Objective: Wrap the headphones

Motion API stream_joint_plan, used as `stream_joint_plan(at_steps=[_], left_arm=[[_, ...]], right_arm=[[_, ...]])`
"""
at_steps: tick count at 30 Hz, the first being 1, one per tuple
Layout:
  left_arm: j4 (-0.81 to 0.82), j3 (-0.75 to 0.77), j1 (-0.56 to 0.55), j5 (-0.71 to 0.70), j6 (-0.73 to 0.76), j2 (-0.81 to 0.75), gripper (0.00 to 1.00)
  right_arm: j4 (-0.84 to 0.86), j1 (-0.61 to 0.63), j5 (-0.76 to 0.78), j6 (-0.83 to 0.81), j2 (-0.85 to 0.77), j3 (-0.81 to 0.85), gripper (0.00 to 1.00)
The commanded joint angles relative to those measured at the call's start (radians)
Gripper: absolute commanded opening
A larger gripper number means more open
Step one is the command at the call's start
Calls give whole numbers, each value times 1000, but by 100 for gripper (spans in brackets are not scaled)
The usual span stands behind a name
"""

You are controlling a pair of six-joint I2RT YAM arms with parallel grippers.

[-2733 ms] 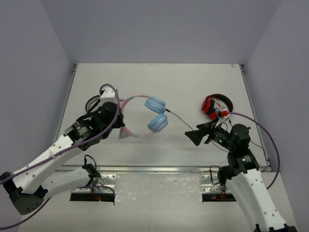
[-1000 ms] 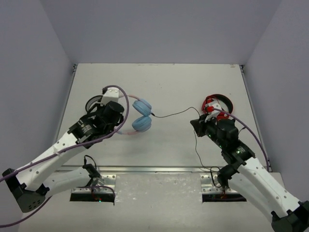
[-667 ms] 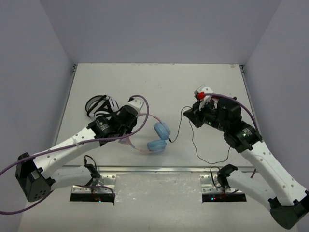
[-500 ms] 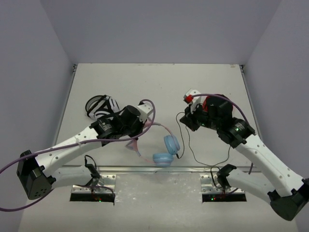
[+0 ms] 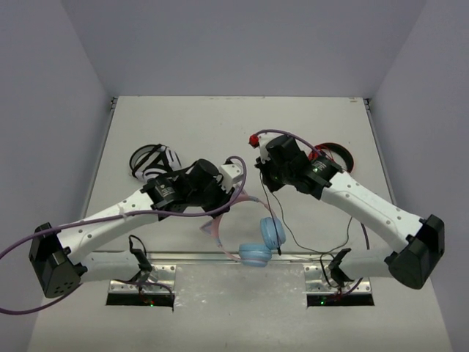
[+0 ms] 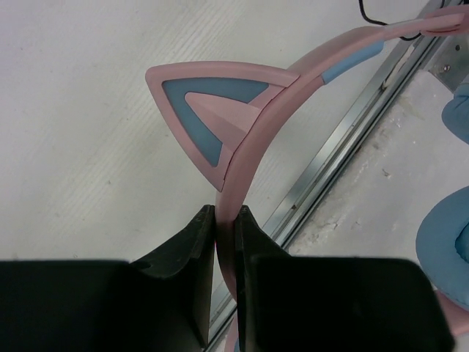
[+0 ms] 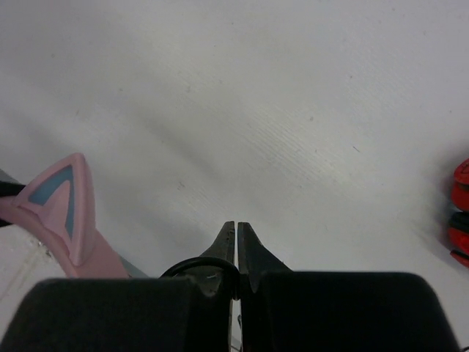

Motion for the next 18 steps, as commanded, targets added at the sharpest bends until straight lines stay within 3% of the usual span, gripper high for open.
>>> stream_joint_plan(at_steps=[1, 7, 18], left_arm=[[97, 48, -20, 118, 8, -59, 0], [91, 46, -23, 126, 13, -97, 0], [68, 74, -21, -64, -13, -74, 0]], right_arm=[[-31, 8, 138, 89, 74, 81, 1], [-23, 8, 118, 135, 128, 69, 1], [29, 53, 56, 210, 150, 32, 1]])
